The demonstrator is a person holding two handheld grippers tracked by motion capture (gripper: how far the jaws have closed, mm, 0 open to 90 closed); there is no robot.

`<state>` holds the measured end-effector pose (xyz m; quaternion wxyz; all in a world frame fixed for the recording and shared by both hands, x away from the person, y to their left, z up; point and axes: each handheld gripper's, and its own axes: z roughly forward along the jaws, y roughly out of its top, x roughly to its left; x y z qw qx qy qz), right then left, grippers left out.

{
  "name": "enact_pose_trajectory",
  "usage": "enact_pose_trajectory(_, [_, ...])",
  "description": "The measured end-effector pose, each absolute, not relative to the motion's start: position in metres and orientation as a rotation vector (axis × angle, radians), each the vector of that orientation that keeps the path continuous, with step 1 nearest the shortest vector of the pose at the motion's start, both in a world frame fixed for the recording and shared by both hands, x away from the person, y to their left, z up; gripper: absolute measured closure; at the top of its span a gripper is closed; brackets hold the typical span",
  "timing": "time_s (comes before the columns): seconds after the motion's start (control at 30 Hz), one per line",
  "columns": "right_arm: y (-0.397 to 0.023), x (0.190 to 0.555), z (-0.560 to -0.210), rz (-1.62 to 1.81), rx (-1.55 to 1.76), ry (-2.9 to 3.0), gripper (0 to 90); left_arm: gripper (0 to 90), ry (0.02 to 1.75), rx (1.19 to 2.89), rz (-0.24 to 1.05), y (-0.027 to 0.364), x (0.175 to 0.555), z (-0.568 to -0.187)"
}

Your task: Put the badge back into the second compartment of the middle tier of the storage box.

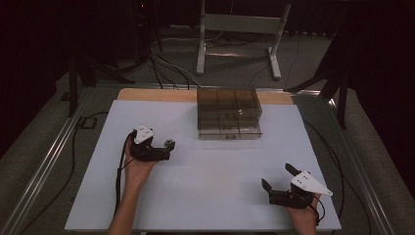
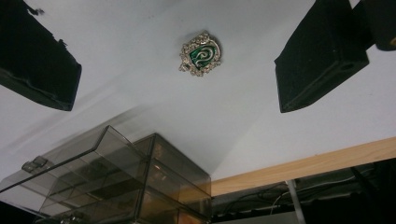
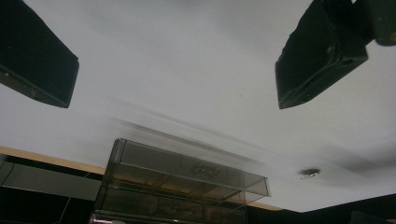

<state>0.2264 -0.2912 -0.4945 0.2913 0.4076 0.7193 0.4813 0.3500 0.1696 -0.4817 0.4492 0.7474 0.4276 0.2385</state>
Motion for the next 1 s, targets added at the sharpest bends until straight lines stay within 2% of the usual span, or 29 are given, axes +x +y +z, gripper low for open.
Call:
enact_pose_trajectory(0.43, [-0.291,0.226,-0.495,1.284,1.088,1.920,0.0,1.4,1.068,1.896,0.567,0.162,0.362,-0.490])
enact_pose_trajectory(0.57, [-0.291,0.226,-0.495,1.284,1.088,1.922,0.0,4.8,1.077,1.919,0.559,0.161,0.364,-0.492])
enact_pose_trajectory(0.7, [-0.290,0.227,-0.495,1.280,1.084,1.924,0.0,14.7,1.091,1.936,0.543,0.160,0.368,-0.495])
enact_pose_trajectory(0.87, [-0.290,0.226,-0.495,1.281,1.082,1.925,0.0,19.4,1.163,1.968,0.568,0.158,0.376,-0.504])
enact_pose_trajectory(1.0, [-0.290,0.227,-0.495,1.279,1.082,1.926,0.0,32.6,1.184,1.996,0.570,0.155,0.380,-0.510])
